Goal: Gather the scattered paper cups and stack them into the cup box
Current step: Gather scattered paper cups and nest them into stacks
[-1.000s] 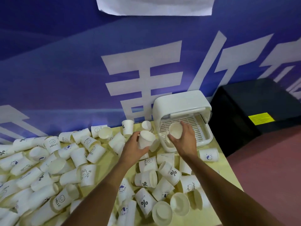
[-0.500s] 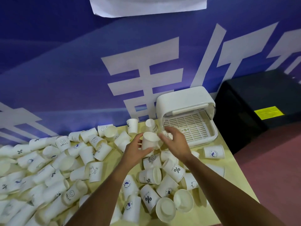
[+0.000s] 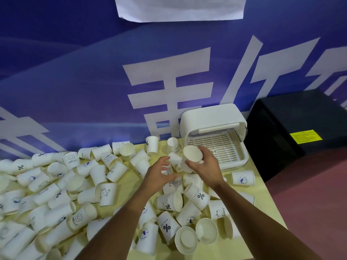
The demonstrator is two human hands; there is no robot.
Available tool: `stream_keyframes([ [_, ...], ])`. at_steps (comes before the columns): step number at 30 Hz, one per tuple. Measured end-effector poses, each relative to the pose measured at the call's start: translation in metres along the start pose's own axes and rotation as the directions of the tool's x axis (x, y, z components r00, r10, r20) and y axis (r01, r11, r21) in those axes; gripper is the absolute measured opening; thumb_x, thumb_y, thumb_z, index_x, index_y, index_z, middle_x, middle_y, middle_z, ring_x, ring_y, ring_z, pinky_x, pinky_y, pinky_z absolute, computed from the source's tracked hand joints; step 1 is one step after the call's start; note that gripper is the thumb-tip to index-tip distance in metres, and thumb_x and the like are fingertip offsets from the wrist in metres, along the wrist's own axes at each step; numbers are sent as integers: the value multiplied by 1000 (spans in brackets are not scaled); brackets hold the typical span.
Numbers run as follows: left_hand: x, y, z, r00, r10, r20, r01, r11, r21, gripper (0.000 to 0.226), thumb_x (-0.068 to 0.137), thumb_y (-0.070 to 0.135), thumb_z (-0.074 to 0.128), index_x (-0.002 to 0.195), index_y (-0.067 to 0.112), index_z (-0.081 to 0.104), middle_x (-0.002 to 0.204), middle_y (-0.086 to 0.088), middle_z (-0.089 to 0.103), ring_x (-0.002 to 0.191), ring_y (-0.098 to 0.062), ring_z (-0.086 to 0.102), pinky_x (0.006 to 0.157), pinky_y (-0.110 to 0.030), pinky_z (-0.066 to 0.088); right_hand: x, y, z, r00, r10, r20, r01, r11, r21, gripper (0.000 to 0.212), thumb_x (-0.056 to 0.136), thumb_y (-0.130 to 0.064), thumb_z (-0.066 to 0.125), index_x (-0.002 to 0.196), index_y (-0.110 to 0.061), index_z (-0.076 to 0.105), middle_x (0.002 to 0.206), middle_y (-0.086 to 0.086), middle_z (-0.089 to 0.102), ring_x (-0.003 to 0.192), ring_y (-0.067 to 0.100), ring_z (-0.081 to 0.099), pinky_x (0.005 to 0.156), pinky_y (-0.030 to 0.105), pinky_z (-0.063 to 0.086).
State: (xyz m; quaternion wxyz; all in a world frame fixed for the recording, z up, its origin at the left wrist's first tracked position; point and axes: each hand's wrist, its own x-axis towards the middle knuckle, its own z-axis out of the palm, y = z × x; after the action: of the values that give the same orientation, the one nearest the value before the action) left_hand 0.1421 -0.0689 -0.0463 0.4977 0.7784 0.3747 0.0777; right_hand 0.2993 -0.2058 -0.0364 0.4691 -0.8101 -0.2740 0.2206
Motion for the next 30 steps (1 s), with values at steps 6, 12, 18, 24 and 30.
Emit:
stream_keyframes([
  [6,-6,-21,-12,998,-51,-34,52,999,6,67,69,38,86,127,31,54,115,10,60,106,-8,58,88,-25,49,14,11,-20,983,28,-182,-52,990,-128,80,80,-30,81,148,-14,41,143,4,51,131,22,47,108,35,40],
  [12,-13,-40,-25,993,-108,-49,111,993,43,62,70,37,86,124,30,56,115,8,60,106,-9,59,83,-21,46,23,19,-12,991,-24,-130,-11,964,-267,74,83,-29,77,146,-17,41,141,3,51,128,24,50,98,34,43],
  [18,-18,-51,-36,987,-139,-84,145,987,66,56,70,40,85,119,28,60,115,9,61,106,-8,57,91,-28,49,34,22,-5,996,15,-90,-39,962,-272,81,80,-30,82,146,-14,39,140,8,51,125,26,50,97,38,46],
  [24,-21,-50,-38,987,-130,-94,142,981,129,52,73,39,82,118,24,61,117,7,62,105,-8,57,93,-29,49,22,25,7,998,-20,-64,-7,919,-395,86,79,-28,83,148,-9,35,145,13,48,130,31,48,106,43,44],
  [30,-29,-44,-50,982,-138,-131,154,980,124,53,73,42,81,119,25,61,119,5,61,109,-7,56,90,-24,47,17,-8,38,978,-147,148,194,905,-378,72,89,-29,72,150,-15,37,149,5,46,135,24,45,105,38,42],
])
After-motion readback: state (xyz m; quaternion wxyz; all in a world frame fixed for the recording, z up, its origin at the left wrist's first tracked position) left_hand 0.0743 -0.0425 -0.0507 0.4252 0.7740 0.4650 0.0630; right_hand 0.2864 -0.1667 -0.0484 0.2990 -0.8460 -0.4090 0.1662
